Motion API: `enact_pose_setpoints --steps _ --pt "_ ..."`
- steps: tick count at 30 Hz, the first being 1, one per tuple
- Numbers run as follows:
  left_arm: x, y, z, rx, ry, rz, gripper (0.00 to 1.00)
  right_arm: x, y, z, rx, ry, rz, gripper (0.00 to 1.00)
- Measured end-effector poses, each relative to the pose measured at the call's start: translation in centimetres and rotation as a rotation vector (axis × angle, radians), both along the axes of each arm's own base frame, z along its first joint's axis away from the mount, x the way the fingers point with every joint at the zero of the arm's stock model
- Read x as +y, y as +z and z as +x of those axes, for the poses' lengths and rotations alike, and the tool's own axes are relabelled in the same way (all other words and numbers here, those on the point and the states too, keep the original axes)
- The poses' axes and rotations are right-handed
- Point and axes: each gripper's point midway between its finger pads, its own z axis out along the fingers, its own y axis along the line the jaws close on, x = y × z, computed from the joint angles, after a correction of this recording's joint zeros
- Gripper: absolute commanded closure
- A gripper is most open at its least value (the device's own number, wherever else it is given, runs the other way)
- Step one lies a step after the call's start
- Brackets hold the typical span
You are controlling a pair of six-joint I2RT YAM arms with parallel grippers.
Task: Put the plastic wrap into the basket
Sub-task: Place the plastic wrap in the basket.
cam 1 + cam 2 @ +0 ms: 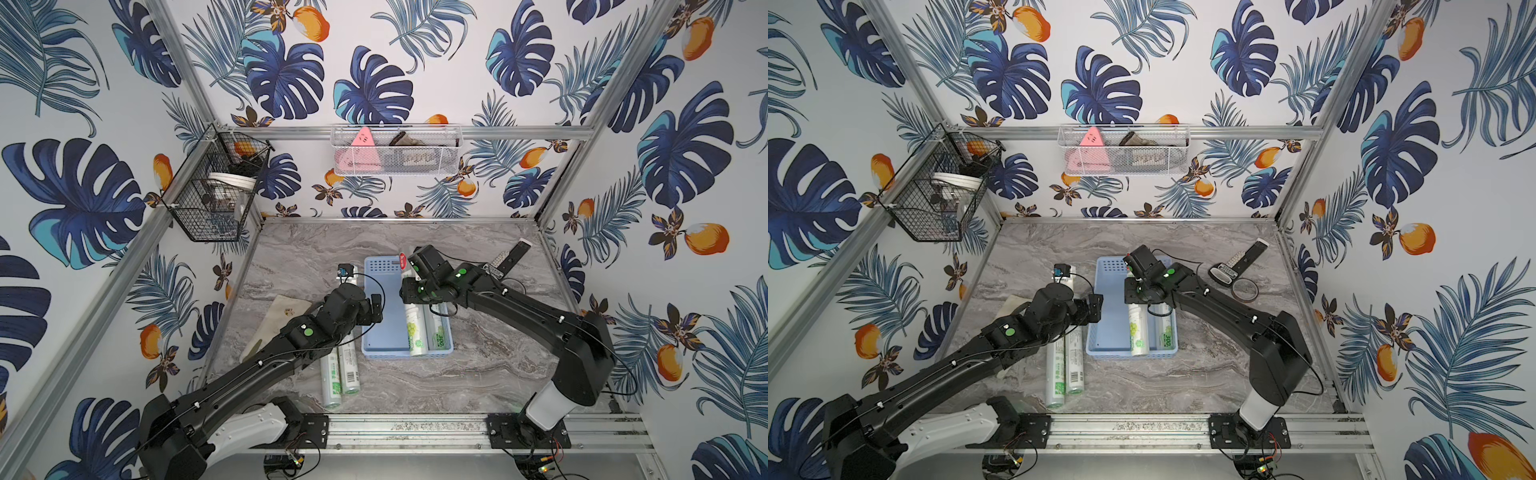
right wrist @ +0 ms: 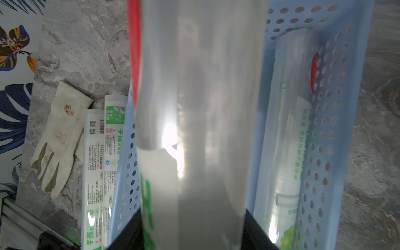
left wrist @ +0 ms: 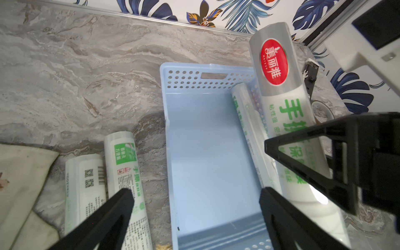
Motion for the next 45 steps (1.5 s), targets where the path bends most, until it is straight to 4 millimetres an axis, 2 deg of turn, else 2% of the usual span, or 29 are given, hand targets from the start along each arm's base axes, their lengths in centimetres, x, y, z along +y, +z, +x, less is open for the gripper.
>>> enact_pose_setpoints --steps 5,8,13,25,34,40,45 --pt "1.3 -1.6 0.5 0.072 0.012 -0.048 0.01 1.4 -2.7 1.7 0.025 -0.049 -0.049 0.70" --pt "1.2 -2.5 0.6 0.119 0.002 -0.089 0.01 1.6 -4.0 2.5 0.037 -0.075 -0.079 0.70" --pt "-0.3 -3.3 0.8 0.173 -0.060 -0.143 0.01 1.1 -5.1 3.5 0.029 -0.108 -0.132 0.70" --pt "-3.2 -3.4 0.9 0.205 -0.179 -0.229 0.01 -0.9 -6.0 4.6 0.042 -0.153 -0.164 0.70" --pt "-6.3 -3.3 0.9 0.242 -0.291 -0.268 0.01 -1.8 -8.3 5.1 0.091 -0.147 -0.199 0.69" --pt "-7.4 -4.0 0.7 0.259 -0.320 -0.234 0.01 -1.9 -9.2 5.0 0.108 -0.143 -0.208 0.68" --pt "-7.5 -4.3 0.5 0.259 -0.319 -0.208 0.01 -2.1 -11.1 5.0 0.130 -0.127 -0.244 0.68"
